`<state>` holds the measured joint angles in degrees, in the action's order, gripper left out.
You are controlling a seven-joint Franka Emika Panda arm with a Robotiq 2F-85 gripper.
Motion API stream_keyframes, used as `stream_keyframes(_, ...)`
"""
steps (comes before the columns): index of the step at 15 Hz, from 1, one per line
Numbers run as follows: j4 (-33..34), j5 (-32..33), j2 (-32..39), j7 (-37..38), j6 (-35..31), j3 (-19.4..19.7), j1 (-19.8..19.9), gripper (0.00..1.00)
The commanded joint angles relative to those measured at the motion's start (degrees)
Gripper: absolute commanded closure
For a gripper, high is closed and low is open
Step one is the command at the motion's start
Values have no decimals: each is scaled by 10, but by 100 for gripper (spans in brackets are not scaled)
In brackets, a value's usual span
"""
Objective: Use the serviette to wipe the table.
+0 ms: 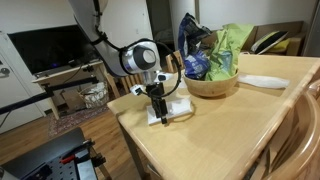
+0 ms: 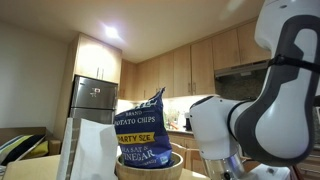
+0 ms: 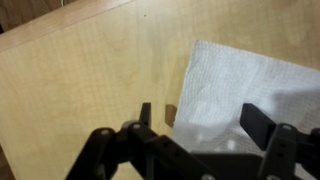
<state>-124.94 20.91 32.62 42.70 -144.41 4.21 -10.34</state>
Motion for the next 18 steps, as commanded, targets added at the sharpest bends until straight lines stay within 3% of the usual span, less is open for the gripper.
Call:
stream_keyframes(1, 7, -26, 2, -26, -1, 7, -10, 39)
stream_keyframes(9, 9, -64, 1, -80, -3, 6, -10, 99)
stream_keyframes(18, -42, -32, -59, -58, -51, 25, -54, 100)
